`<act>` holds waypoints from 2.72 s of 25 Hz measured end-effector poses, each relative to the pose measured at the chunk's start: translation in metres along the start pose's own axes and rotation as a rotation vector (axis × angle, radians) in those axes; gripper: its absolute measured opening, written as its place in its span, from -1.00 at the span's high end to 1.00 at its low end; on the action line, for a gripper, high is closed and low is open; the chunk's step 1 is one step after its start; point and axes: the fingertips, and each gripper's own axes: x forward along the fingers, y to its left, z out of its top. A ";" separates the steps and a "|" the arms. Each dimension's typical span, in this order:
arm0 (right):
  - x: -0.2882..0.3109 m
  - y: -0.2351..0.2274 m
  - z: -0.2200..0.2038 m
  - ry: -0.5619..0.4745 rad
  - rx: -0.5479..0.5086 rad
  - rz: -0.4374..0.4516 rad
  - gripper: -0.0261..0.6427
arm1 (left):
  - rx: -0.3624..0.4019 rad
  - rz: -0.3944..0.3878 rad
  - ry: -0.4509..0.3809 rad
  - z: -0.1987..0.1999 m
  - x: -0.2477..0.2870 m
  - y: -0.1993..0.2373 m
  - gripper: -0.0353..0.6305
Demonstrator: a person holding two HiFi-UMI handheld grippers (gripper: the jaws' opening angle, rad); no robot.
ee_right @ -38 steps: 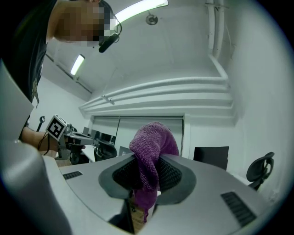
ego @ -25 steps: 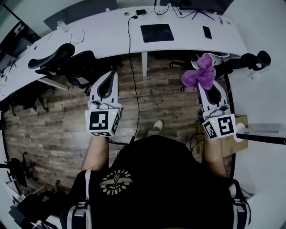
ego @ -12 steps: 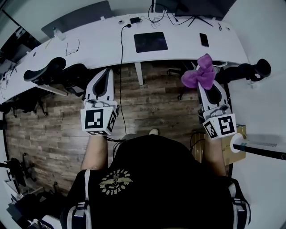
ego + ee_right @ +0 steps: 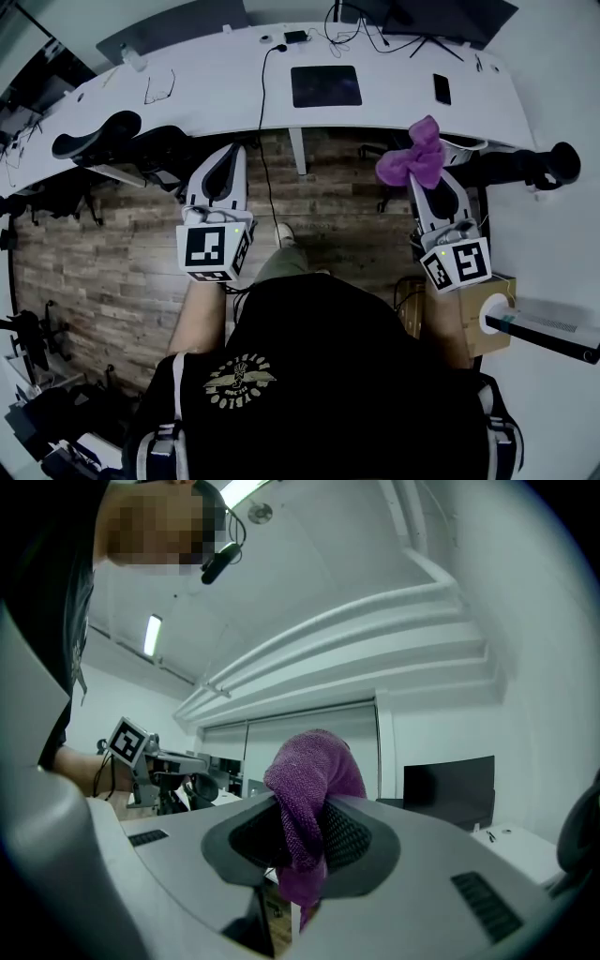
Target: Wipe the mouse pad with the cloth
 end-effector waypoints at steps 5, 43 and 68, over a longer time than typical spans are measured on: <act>0.010 -0.007 -0.002 -0.011 -0.003 -0.017 0.65 | 0.006 -0.012 0.001 -0.006 0.013 0.005 0.89; 0.229 -0.075 -0.001 0.029 0.024 -0.107 0.65 | -0.001 -0.131 0.030 -0.032 0.226 0.127 0.89; 0.353 -0.096 -0.006 0.050 0.046 0.022 0.65 | -0.047 -0.015 0.050 -0.058 0.299 0.205 0.89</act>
